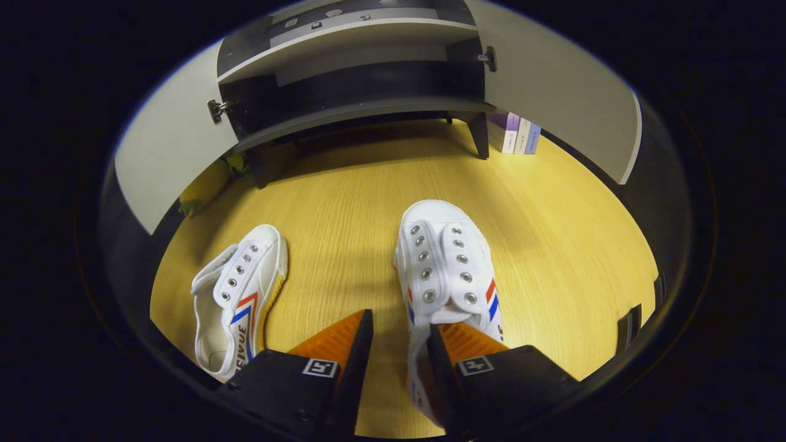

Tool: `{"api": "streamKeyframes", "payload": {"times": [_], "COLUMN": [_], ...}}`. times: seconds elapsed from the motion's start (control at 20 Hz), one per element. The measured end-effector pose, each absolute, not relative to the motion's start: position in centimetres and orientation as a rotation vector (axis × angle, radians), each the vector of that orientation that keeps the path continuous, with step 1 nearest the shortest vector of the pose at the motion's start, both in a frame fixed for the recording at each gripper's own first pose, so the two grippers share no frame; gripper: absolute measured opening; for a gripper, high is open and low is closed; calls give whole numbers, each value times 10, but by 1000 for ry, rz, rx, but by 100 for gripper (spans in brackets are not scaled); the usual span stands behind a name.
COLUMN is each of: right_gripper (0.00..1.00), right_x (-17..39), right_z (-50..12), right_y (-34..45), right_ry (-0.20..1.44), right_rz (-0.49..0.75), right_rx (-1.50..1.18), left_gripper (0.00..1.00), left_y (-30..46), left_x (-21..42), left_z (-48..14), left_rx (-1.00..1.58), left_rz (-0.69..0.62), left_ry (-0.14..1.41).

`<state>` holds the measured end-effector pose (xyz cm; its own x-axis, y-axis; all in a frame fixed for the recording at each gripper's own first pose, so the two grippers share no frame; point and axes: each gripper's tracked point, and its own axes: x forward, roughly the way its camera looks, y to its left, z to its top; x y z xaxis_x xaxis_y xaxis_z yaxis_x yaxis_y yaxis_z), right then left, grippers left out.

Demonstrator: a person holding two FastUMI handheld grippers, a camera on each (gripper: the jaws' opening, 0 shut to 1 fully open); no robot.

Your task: Grab one shoe with the right hand and put it into the shoe cabinet, grab the other shoe with the left hand and put it into the shoe cabinet; then close the right door with the right hand and the left door with the left hand.

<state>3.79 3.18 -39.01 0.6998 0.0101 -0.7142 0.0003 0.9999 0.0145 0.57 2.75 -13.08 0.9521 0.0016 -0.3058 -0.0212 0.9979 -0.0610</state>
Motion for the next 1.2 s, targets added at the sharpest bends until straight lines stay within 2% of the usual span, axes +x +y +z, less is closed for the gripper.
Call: {"api": "streamKeyframes", "payload": {"times": [0.05,0.1,0.15,0.25,0.3,0.5,0.6,0.8,1.2], "right_gripper": [51,36,30,29,21,8,5,5,5], "right_x": [40,42,45,52,52,54,51,55,65], "right_z": [-391,-389,-389,-393,-392,-394,-390,-383,-333], "right_y": [30,29,29,26,28,30,33,31,25], "right_ry": [782,772,767,761,760,756,764,766,661], "right_rz": [-7,-13,-17,-38,-44,16,36,63,64], "right_rx": [0,-8,-15,-34,-38,-81,-52,-18,-72], "left_gripper": [95,95,95,95,95,95,95,95,95], "left_y": [25,23,22,19,16,9,9,12,13], "left_x": [6,5,5,1,-2,-8,-10,-12,-15], "left_z": [-131,-129,-128,-127,-127,-128,-128,-126,-125], "left_rx": [-59,-50,-39,-24,-28,-41,-34,-24,-25], "left_rz": [10,6,3,-2,-5,-18,-18,-17,-23], "left_ry": [312,309,304,303,306,313,313,306,298]}}
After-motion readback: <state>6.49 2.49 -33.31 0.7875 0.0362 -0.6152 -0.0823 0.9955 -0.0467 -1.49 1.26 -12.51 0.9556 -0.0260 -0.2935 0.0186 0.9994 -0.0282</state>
